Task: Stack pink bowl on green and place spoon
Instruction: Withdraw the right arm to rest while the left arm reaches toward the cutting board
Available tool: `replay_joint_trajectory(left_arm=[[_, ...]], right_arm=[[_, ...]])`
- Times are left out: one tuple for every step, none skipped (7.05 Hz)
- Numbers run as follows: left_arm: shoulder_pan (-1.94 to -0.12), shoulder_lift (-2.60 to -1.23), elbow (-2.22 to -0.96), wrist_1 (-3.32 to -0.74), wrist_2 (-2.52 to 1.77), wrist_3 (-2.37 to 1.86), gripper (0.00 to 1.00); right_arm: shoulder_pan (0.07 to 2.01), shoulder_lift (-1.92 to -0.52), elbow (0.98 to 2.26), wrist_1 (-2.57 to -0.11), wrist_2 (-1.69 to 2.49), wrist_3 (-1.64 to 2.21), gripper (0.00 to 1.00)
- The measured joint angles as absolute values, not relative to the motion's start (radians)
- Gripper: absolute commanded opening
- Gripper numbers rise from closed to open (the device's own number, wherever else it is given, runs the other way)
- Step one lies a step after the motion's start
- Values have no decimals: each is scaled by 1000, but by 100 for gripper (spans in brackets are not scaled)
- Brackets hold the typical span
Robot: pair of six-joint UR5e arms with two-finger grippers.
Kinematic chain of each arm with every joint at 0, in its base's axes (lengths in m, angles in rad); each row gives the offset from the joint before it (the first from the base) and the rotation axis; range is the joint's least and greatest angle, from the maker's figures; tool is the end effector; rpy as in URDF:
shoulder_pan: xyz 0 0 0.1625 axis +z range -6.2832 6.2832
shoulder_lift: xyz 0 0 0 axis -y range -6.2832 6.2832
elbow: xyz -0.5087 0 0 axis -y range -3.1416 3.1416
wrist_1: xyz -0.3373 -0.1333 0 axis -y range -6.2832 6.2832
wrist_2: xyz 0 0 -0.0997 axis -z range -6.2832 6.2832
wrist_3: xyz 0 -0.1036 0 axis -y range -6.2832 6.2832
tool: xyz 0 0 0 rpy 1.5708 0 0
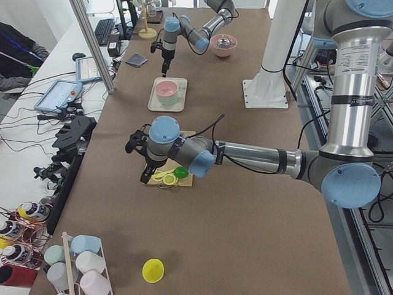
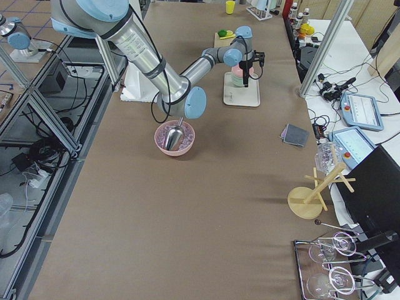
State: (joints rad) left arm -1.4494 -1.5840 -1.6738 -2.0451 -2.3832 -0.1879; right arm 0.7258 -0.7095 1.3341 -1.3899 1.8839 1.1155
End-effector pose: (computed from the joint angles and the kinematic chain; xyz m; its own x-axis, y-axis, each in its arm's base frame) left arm -0.0014 -0.4678 0.6357 0.6414 0.3220 -0.6964 0.0196 0.9005 0.4343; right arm -0.5309 -0.6066 0.2930 0.6700 0.0352 0.7415 -0.1901 0.9737 0.1255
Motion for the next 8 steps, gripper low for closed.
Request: replay_joint_trajectory(left_arm=[[-1393,-1595,-1675,-2073,-2360,-310,98],[-1328,-1607,-1676,-2118,-2309,-460,98],[-1263,-1624,-1677,-2152,-2252,-603,98],[-1206,-1649,-1677,-2167,-2186,-729,98],[-1147,-1678,-1677,-2172,-2108,-861,98],[-1087,-1705,-1678,-2172,-2028,-989,98],[-1025,-1723,-1677,-2166,-1936,-1113,97],[-972,-1731,-1677,-2153,-1849,-1219,97]], right_arm=[[757,-827,1422,-1383,1891,995,100],[794,-922,1489,-1378,1897,914,100],[840,-984,1526,-1377,1914,861,100],[907,-1033,1544,-1377,1970,781,100],[991,-1095,1554,-1376,2056,654,100],[1069,-1170,1560,-1369,2122,515,100],[1141,-1263,1562,-1336,2163,373,100],[1202,-1357,1563,-1280,2185,272,100]])
